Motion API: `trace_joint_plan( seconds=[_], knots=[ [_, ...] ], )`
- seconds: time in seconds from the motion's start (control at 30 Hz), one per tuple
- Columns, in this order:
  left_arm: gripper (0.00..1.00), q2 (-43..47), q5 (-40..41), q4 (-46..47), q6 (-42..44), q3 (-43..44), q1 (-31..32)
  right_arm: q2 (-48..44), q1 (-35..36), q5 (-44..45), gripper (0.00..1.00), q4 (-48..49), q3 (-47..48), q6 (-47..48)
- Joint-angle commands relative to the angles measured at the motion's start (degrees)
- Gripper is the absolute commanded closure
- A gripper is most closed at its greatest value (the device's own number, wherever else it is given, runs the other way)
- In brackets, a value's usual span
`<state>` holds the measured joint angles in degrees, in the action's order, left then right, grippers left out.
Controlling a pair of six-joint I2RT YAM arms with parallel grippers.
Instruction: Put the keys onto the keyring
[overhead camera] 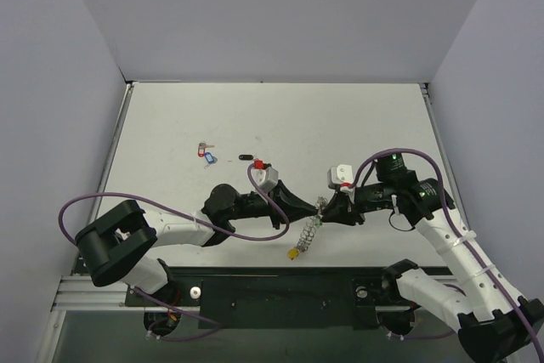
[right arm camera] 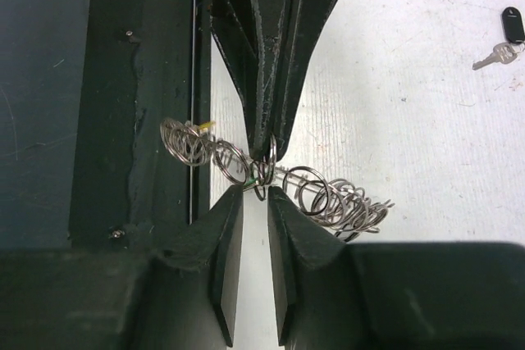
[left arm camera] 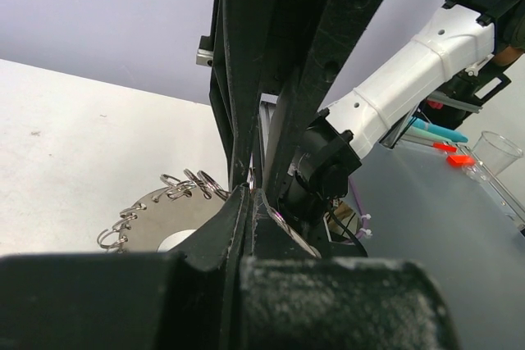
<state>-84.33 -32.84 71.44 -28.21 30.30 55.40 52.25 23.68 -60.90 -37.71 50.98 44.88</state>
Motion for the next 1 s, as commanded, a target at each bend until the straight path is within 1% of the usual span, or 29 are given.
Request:
trace_joint_plan(
  seconds=[0.0,0.07,0.17,0.3,0.5,0.6,0.8,0.97],
  knots=[
    [1.0,1.5,1.7,22.7,0.3,0.9,-0.2,-1.6,-1.4,-2.7,0.82,0.5,1.0,-3.2],
    [1.0,1.3,1.6,22.6,0.4,0.3,-0.2,-2.3,-2.0,-3.2,0.78,0.6,1.7,-3.5],
    [1.0,1.4,0.9,22.6,0.4,-0.2,-0.1,-2.9,-2.3,-3.6,0.75,0.7,1.8,-3.9],
    [1.0,1.0,0.4,22.6,0.3,0.1,0.2,-3.3,-2.3,-4.0,0.75,3.4,0.5,-7.0],
    [1.0,0.7,0.3,22.6,0.4,0.8,0.9,-3.4,-2.1,-4.1,0.75,12.6,-2.0,-14.1],
    [1.0,0.5,0.3,22.6,0.4,1.1,1.1,-3.5,-2.0,-4.1,0.75,14.6,-3.0,-16.0],
    [1.0,1.2,1.6,22.7,1.2,0.5,1.1,-3.7,-1.8,-4.7,0.81,13.9,-3.7,-16.1],
    [1.0,1.9,3.0,22.8,1.8,-0.6,1.1,-3.6,-1.9,-5.2,0.89,12.1,-3.3,-15.4]
  ],
)
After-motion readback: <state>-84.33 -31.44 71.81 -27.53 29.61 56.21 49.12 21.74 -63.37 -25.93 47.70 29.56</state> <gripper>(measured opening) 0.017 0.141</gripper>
